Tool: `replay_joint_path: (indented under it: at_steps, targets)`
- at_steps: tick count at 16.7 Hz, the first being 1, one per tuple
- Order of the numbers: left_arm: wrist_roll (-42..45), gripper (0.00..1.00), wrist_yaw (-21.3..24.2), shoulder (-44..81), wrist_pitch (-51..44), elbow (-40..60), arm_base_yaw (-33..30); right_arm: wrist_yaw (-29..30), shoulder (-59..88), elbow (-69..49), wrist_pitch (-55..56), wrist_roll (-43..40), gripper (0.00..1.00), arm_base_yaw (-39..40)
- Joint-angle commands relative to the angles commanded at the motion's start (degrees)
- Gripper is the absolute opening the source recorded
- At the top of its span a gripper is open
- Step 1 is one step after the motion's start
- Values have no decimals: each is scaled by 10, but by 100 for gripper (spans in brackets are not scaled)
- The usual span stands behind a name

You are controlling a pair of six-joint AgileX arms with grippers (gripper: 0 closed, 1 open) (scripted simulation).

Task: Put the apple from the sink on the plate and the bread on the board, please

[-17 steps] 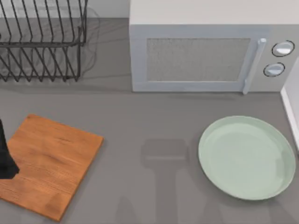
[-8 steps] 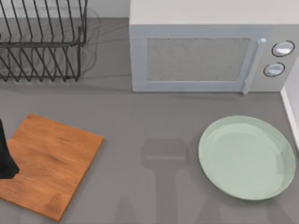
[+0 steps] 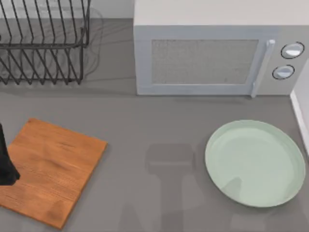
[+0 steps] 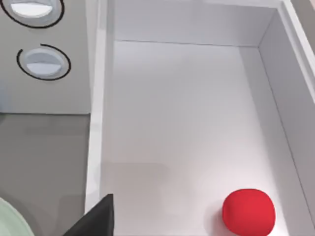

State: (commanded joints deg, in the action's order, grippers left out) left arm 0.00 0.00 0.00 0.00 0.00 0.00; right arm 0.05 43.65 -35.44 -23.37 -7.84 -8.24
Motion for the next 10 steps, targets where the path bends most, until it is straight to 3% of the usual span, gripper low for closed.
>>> replay_joint_path:
  at_steps: [10]
  targets:
    - [0,100,0,0,0,0,0,1,592,-434,-284,-95,100,-100]
